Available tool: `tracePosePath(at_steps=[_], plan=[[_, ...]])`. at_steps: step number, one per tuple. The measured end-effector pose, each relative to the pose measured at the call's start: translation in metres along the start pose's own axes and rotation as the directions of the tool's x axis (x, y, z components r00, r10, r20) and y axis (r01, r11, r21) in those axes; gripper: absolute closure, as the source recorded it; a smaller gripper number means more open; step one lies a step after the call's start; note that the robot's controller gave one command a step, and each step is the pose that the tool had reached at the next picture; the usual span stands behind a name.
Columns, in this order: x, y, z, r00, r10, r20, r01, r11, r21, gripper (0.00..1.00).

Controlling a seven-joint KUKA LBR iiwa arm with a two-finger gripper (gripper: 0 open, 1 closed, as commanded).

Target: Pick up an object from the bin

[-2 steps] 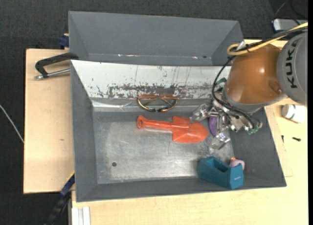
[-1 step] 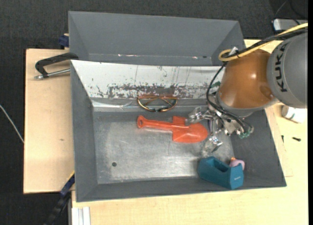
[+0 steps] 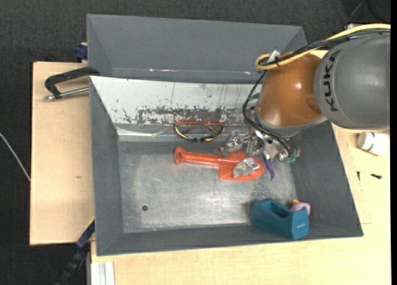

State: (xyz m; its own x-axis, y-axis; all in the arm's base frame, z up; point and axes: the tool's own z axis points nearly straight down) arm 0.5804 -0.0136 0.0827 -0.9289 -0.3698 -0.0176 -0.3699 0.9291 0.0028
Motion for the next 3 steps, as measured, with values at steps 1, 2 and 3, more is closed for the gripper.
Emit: tracePosePath(at_steps=[1,2,3], plan=[[0.000,0.000,0.000,1.000,0.000,0.000,0.000,1.000,0.000,1.00],[-0.008,0.000,-0.178,0.996,-0.088,-0.004,0.088,0.996,0.007,1.00],[-0.006,0.000,-0.174,0.996,-0.088,-0.011,0.088,0.996,0.003,1.00]])
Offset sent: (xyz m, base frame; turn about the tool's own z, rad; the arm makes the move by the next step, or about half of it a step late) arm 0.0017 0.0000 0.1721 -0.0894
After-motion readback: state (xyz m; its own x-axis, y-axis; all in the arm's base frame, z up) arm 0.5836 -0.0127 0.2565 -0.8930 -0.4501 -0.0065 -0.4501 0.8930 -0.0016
